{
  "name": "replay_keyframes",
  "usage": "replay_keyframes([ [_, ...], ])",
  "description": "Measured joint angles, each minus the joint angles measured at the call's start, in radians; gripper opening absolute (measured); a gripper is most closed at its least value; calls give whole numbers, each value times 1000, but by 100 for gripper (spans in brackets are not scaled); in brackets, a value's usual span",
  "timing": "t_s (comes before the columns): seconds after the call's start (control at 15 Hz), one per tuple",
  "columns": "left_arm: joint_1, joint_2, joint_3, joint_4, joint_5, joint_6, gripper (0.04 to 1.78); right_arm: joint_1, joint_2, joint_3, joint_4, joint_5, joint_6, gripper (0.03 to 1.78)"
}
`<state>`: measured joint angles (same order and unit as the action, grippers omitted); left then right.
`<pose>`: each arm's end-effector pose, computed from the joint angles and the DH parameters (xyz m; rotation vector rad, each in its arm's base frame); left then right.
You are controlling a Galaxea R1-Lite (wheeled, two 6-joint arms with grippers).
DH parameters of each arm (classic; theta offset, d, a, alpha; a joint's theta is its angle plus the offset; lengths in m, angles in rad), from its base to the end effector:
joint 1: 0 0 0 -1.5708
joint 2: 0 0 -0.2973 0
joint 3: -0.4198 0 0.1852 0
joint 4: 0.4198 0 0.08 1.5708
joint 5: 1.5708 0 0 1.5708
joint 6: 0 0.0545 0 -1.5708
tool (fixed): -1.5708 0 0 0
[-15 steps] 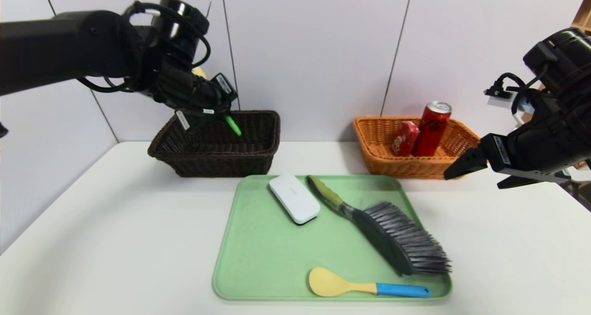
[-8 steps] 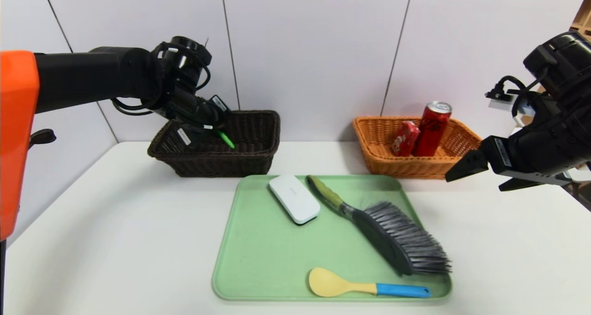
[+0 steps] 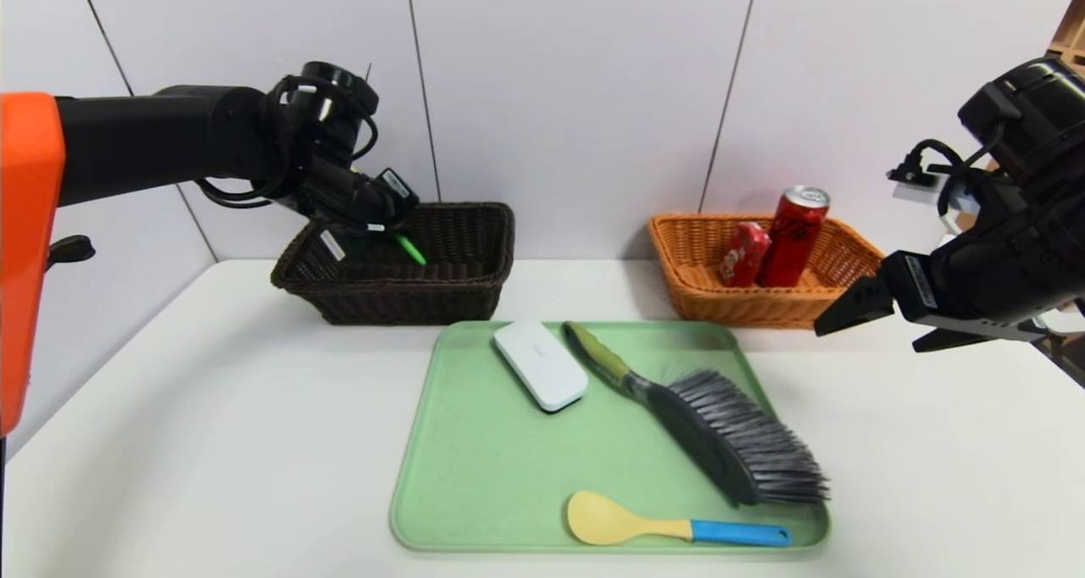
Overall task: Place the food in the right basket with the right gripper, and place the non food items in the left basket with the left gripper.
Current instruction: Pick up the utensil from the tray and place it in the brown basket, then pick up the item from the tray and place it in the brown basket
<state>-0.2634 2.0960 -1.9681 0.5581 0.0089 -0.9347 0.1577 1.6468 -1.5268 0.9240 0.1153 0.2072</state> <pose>0.4158 -0.1116 0.2253 -0.7993 0.7388 0.0913 0.2627 0.0481 0.2352 0.1646 1.0681 0.1383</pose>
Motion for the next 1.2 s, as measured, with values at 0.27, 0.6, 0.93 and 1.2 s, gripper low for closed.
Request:
replay_keyframes([
  [0.27, 4, 6, 1, 28, 1, 0, 69, 0, -6, 5, 0, 0, 0, 171],
  [0.6, -8, -35, -6, 40, 8, 7, 117, 0, -16, 8, 0, 0, 2, 171],
  [0.93, -219, -130, -11, 196, 138, 62, 142, -2, -23, 23, -1, 2, 4, 171],
  [1.2, -403, -139, -11, 313, 233, 25, 153, -2, -26, 73, -60, 1, 5, 171],
])
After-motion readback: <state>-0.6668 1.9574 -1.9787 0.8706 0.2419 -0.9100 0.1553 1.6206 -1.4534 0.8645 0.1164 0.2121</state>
